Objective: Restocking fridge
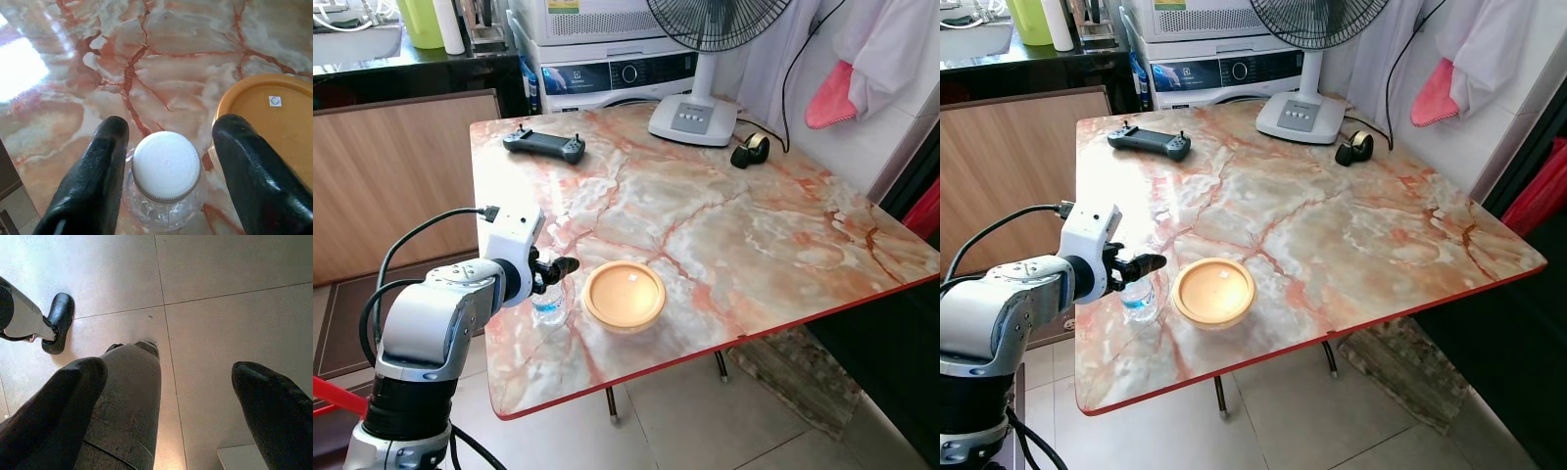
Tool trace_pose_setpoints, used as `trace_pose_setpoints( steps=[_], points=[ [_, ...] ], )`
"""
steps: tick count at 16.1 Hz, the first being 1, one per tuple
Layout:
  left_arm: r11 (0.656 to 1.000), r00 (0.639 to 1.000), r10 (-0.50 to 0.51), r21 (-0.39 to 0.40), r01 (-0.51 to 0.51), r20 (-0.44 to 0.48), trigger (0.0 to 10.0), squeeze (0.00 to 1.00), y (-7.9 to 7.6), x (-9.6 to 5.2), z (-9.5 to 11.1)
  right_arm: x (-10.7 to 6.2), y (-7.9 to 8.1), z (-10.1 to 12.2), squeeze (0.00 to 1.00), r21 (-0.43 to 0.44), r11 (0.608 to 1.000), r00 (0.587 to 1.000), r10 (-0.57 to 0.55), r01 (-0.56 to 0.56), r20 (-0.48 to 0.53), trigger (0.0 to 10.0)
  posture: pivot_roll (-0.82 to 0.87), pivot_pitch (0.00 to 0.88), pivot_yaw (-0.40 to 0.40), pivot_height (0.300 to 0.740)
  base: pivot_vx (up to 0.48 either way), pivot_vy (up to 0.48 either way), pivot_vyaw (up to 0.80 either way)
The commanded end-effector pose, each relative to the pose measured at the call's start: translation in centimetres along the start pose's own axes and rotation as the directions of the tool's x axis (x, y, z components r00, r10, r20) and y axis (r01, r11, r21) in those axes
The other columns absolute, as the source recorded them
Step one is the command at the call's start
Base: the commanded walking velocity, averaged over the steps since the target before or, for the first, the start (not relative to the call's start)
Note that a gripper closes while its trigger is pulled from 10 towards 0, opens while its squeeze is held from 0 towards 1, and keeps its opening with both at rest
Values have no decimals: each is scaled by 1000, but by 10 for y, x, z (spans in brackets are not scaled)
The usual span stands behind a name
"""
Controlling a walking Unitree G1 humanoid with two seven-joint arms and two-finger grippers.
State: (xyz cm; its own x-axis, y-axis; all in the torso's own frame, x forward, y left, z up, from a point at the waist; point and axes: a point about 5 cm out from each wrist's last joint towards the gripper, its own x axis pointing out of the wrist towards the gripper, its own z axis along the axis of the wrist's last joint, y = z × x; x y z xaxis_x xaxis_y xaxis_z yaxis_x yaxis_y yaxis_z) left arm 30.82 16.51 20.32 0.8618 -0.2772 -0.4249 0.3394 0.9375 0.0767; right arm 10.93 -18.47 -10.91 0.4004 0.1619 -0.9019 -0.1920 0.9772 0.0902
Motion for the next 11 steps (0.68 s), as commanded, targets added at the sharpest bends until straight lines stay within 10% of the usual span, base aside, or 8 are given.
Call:
trace_pose_setpoints(
  steps=[1,11],
  points=[
    [1000,1000,12,1,-12,-2,0,0,3,0,-1,-1,-3,-1,0,-1,1000,1000,-7,7,-3,10000,209,10,-54,740,0,0,0],
    [1000,1000,4,19,-4,-5,0,0,1,1,-3,-1,-3,-1,0,-6,1000,1000,-4,4,-3,10000,207,0,-49,740,0,0,0]
  ],
)
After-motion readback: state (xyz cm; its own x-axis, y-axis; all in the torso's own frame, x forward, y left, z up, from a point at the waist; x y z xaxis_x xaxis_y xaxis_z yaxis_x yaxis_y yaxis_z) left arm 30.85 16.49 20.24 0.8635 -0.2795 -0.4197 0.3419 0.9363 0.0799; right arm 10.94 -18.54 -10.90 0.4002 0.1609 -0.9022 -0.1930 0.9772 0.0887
